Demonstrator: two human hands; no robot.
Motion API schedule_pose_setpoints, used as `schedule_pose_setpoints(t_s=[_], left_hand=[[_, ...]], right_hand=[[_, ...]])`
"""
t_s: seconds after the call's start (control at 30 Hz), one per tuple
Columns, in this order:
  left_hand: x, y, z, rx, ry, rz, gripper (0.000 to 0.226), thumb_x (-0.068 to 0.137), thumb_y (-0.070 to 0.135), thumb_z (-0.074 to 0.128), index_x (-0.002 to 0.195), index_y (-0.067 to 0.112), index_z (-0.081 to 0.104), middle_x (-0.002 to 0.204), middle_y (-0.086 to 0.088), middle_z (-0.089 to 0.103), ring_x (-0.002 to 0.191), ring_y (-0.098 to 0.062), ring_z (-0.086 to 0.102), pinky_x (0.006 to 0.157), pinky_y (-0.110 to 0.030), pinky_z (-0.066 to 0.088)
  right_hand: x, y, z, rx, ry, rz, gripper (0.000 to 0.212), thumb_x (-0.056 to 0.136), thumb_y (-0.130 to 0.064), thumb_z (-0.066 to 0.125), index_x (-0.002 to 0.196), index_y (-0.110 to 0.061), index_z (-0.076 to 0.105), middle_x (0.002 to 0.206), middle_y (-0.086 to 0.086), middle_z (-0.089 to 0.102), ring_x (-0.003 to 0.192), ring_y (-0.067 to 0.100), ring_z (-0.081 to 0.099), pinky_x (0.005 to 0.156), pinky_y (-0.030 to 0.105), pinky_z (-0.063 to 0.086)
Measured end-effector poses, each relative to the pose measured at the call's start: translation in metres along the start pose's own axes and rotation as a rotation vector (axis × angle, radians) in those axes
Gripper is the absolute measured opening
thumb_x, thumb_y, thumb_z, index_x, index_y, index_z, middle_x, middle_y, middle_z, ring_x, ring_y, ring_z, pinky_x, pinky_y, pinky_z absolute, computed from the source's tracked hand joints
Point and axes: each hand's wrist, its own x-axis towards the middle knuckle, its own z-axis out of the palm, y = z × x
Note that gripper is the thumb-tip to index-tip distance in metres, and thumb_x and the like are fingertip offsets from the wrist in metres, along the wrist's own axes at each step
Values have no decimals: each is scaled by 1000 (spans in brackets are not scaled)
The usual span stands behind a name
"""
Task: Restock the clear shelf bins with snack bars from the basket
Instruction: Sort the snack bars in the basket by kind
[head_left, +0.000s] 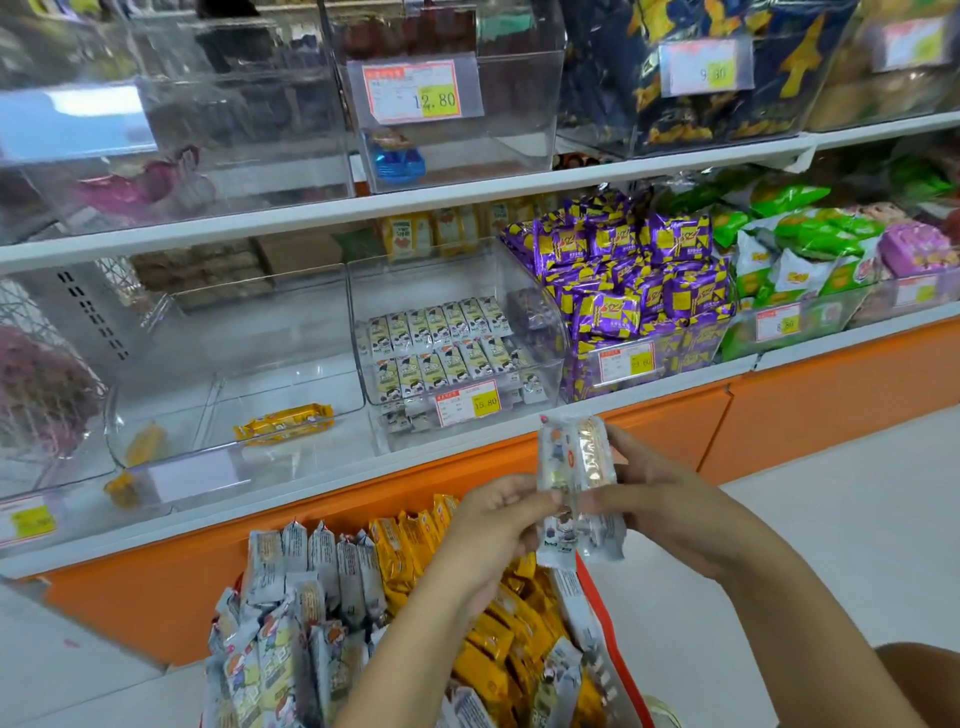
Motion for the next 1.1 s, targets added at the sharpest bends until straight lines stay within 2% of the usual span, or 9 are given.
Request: schedule_pose_setpoints(t_s=[0.1, 0.17, 0.27, 0.37, 0.5, 0.63, 0.73, 0.9, 1.1], left_hand=[[6, 3, -8, -193, -7, -74, 9, 84, 9, 66, 92, 8, 68, 71, -1, 60, 59, -8, 49, 54, -17, 40], [8, 5, -14, -242, -68, -97, 25, 76, 11, 73, 99, 3, 65, 80, -6, 69, 68, -14, 59, 62, -23, 48], [10, 8, -21, -207, -155, -94, 41, 72, 17, 74, 108, 1, 63, 102, -16, 70, 89, -25, 66, 84, -35, 52], [14, 9, -23, -216, -158, -110, 50, 72, 21, 81, 114, 1, 61, 112, -20, 66, 97, -28, 63, 95, -42, 48], [23, 10, -23, -229, -143, -97, 39, 73, 20, 79, 106, 5, 65, 110, -19, 65, 97, -29, 60, 89, -38, 51], [29, 13, -21, -301, -112, -91, 26, 69, 16, 81, 85, 8, 63, 85, -11, 62, 78, -22, 60, 69, -32, 58], [30, 20, -21, -390, -64, -93, 17, 65, 12, 73, 77, 9, 63, 73, -8, 62, 67, -19, 60, 56, -27, 55], [35, 28, -22, -369, -75, -39, 20, 64, 14, 70, 81, 6, 62, 76, -6, 65, 66, -15, 62, 60, -26, 56], [37, 36, -20, -341, -76, 16, 11, 68, 14, 68, 77, 11, 63, 72, -4, 63, 66, -19, 62, 53, -22, 55]], right_hand=[[8, -4, -5, 32, 133, 9, 45, 77, -10, 67, 122, -6, 60, 104, 15, 72, 98, 33, 68, 83, 36, 57], [15, -3, -10, 83, 243, 45, 45, 77, -12, 68, 117, 6, 57, 99, 18, 72, 92, 34, 69, 80, 39, 58], [26, 2, -9, 31, 368, 87, 40, 82, -12, 70, 114, 3, 52, 93, 15, 73, 82, 29, 71, 69, 35, 58], [34, 7, -4, -170, 501, 76, 51, 75, -44, 72, 101, -4, 54, 78, 7, 64, 66, 21, 61, 59, 29, 49], [38, 7, 3, -381, 597, -62, 47, 76, -51, 64, 82, -8, 45, 63, 5, 46, 54, 17, 44, 50, 23, 36], [34, 8, 11, -347, 523, -141, 16, 85, -16, 68, 91, -17, 54, 86, -3, 66, 77, 17, 64, 61, 26, 52], [28, 5, 14, -408, 546, -222, 28, 81, -8, 72, 96, -28, 59, 91, -19, 65, 83, 2, 62, 74, 22, 53], [19, -5, 21, -449, 530, -371, 16, 84, -29, 67, 99, -36, 64, 97, -25, 64, 93, -4, 60, 74, 11, 49], [17, -9, 19, -526, 524, -352, 40, 59, -56, 73, 91, -35, 62, 97, -28, 63, 96, -8, 57, 74, 6, 45]])
